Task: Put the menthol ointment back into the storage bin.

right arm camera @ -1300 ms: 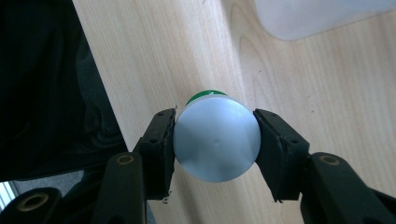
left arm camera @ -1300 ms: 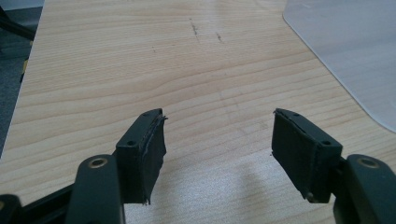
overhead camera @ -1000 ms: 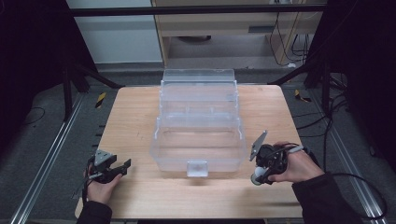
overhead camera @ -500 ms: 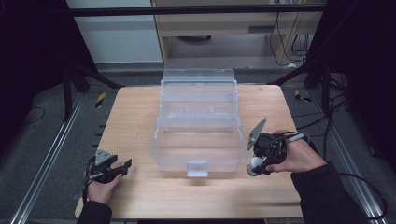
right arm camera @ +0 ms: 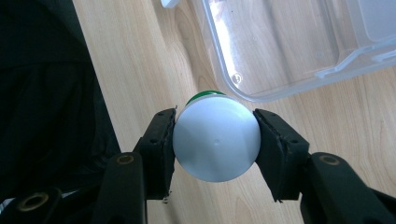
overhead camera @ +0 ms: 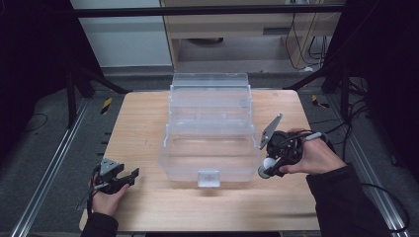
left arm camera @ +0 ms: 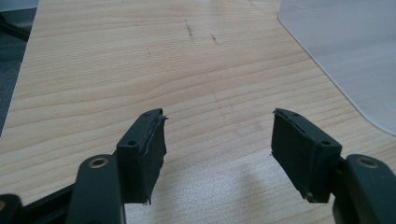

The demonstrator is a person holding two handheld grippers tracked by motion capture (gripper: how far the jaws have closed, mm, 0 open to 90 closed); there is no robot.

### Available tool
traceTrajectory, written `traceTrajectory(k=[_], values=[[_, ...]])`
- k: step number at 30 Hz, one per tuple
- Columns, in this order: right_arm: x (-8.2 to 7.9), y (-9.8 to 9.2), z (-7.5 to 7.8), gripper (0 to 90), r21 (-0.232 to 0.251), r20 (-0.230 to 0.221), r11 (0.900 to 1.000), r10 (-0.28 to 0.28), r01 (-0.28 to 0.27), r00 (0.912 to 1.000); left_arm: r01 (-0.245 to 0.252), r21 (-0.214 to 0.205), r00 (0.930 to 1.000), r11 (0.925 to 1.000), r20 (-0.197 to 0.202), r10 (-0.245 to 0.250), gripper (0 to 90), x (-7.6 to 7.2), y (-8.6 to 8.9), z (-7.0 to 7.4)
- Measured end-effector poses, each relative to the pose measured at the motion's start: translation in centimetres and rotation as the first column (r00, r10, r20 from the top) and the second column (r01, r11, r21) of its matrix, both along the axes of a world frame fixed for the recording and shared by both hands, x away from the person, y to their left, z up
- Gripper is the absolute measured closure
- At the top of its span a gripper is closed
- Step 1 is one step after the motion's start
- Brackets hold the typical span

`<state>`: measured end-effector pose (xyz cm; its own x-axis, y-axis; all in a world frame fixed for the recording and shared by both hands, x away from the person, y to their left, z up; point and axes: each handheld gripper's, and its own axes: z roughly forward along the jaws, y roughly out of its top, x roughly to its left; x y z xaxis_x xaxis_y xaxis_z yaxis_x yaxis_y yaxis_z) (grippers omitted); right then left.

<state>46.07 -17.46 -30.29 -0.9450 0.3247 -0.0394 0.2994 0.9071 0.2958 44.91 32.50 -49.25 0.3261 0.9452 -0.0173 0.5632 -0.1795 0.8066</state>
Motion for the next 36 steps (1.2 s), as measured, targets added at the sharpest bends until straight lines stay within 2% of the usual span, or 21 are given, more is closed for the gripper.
traceTrajectory(k=[16, 21, 31, 36], values=[[2.3, 1.3, 1.3, 50.6, 0.023, 0.002, 0.9997, -0.004, 0.004, 1.0000, -0.003, -0.003, 1.0000, 1.0000, 0.002, 0.003, 34.8, 0.0, 0.1, 0.0], [3.3, 1.8, 1.0, 50.6, 0.041, 0.011, 0.9991, -0.009, 0.008, 0.9999, -0.003, -0.003, 1.0000, 1.0000, 0.002, 0.003, 34.8, 0.0, 0.1, 0.0], [5.0, 2.6, 0.0, 50.7, 0.042, 0.014, 0.9991, -0.010, 0.010, 0.9998, -0.002, -0.005, 1.0000, 1.0000, 0.002, 0.002, 34.9, 0.0, 0.2, 0.0], [5.7, 3.0, -0.7, 50.6, 0.025, 0.020, 0.9997, -0.009, 0.008, 0.9998, -0.002, -0.006, 1.0000, 1.0000, 0.000, 0.002, 34.9, 0.0, 0.2, 0.0]])
